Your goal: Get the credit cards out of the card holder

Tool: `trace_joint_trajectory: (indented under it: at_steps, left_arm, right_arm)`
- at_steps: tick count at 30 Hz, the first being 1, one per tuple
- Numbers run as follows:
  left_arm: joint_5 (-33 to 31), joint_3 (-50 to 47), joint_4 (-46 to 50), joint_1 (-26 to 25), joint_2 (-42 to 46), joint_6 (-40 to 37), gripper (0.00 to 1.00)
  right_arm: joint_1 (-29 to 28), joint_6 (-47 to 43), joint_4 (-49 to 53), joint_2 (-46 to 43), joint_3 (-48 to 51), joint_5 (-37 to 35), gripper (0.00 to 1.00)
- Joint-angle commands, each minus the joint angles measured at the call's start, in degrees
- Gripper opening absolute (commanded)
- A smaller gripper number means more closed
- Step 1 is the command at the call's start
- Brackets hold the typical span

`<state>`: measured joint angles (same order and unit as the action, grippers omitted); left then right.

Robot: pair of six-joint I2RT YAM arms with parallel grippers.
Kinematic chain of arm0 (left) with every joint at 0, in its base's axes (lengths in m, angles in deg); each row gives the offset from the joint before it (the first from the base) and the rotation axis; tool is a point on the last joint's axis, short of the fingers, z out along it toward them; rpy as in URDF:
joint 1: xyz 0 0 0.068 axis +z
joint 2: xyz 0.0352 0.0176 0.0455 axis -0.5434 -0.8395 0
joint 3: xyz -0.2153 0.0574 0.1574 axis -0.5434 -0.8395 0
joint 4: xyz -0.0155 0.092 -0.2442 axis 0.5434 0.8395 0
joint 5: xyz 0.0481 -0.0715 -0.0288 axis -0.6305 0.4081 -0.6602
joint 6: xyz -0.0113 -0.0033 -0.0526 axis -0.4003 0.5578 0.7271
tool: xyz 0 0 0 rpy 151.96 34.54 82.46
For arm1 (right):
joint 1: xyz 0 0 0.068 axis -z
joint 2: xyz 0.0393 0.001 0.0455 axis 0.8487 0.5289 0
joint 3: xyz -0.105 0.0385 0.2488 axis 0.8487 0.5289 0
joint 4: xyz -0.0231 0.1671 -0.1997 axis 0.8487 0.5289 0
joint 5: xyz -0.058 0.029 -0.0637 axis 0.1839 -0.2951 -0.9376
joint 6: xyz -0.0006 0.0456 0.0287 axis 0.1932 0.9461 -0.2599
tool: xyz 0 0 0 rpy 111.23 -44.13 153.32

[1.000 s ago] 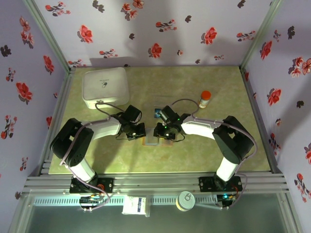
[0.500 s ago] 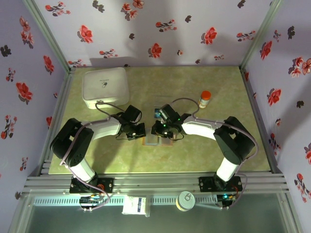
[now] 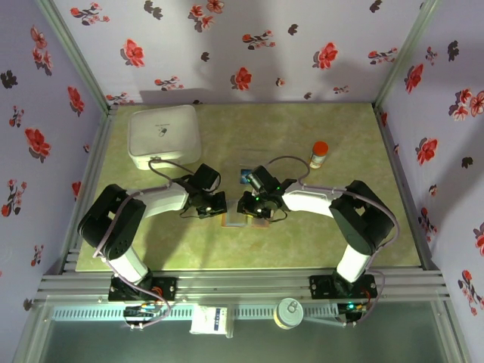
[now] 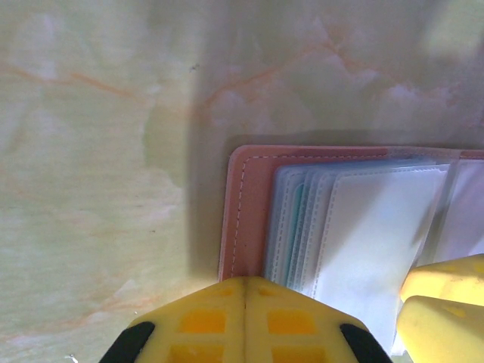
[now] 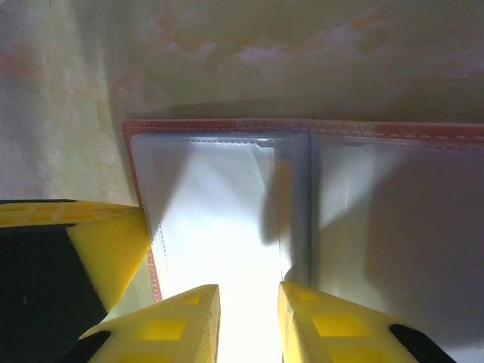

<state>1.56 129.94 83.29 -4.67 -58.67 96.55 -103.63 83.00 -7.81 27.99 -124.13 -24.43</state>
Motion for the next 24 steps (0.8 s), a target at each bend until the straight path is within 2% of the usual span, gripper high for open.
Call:
trace_joint_trajectory:
  at_steps: [1, 15, 24]
  left_arm:
    - [-1.51, -1.03, 2.7, 0.49, 1.08, -1.04, 0.02]
    - [-1.62, 0.55, 4.42, 0.61, 3.98, -0.28, 0.02]
    - [4.19, 0.2, -1.55, 0.49, 6.83, 3.28, 0.16]
  right_arm:
    - [-0.45, -0.77, 2.69, -0.8, 1.17, -2.84, 0.28]
    - [-0.47, -1.02, 2.55, -1.64, 1.88, -3.46, 0.28]
    - [-0.4, -0.97, 2.21, -1.52, 2.15, -3.24, 0.28]
